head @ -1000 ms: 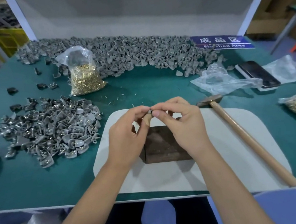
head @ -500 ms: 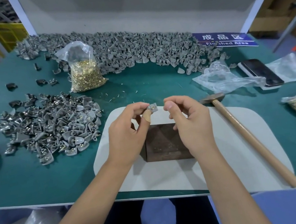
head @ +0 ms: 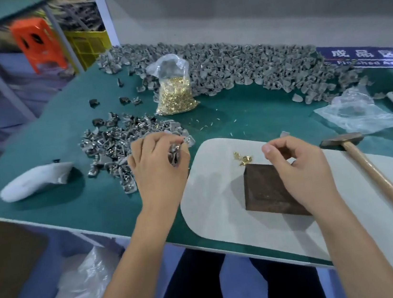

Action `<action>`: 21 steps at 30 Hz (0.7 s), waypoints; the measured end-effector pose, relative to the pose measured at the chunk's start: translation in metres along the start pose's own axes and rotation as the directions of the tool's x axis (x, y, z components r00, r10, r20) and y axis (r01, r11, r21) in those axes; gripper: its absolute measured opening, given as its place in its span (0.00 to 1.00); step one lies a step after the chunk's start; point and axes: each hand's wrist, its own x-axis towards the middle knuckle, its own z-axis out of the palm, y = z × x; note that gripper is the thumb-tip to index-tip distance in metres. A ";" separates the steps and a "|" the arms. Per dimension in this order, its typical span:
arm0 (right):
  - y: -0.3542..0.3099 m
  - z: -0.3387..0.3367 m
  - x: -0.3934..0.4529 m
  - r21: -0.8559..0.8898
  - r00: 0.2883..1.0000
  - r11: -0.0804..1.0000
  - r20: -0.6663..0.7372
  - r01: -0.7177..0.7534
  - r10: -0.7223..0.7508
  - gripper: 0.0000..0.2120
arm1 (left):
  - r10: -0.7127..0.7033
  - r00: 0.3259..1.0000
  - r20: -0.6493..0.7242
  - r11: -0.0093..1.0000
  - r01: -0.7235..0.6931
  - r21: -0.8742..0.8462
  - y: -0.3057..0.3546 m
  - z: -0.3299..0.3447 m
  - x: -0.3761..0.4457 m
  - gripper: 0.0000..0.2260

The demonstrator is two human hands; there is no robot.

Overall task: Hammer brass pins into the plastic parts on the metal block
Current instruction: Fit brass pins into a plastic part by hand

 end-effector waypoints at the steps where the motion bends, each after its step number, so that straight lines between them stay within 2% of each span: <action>1: 0.000 0.000 0.000 -0.003 1.000 1.000 0.001 0.002 -0.002 0.07 | -0.026 1.000 -0.008 1.000 0.026 -0.004 -0.003 -0.003 0.002 0.04; 3: -0.001 0.001 0.000 -0.022 1.000 1.000 0.003 0.009 -0.009 0.06 | -0.033 0.999 0.001 0.999 0.033 -0.003 -0.007 -0.005 0.007 0.04; 8: -0.005 0.002 0.000 -0.034 1.000 0.999 0.002 0.009 -0.009 0.07 | 0.076 0.992 0.098 0.997 -0.072 -0.041 -0.013 -0.001 0.005 0.02; 13: -0.005 0.004 0.000 -0.027 1.000 1.000 0.009 0.016 -0.015 0.06 | 0.079 0.984 0.161 0.997 -0.077 -0.020 -0.019 0.004 0.002 0.02; 17: -0.005 0.005 0.000 -0.037 1.000 0.999 0.010 0.011 -0.010 0.06 | 0.089 0.987 0.135 0.996 -0.086 -0.030 -0.018 0.005 0.002 0.06; 21: -0.004 0.005 0.000 0.031 0.998 0.999 -0.053 -0.039 0.040 0.06 | 0.235 0.972 0.026 0.960 -0.228 -0.161 0.002 0.012 0.008 0.05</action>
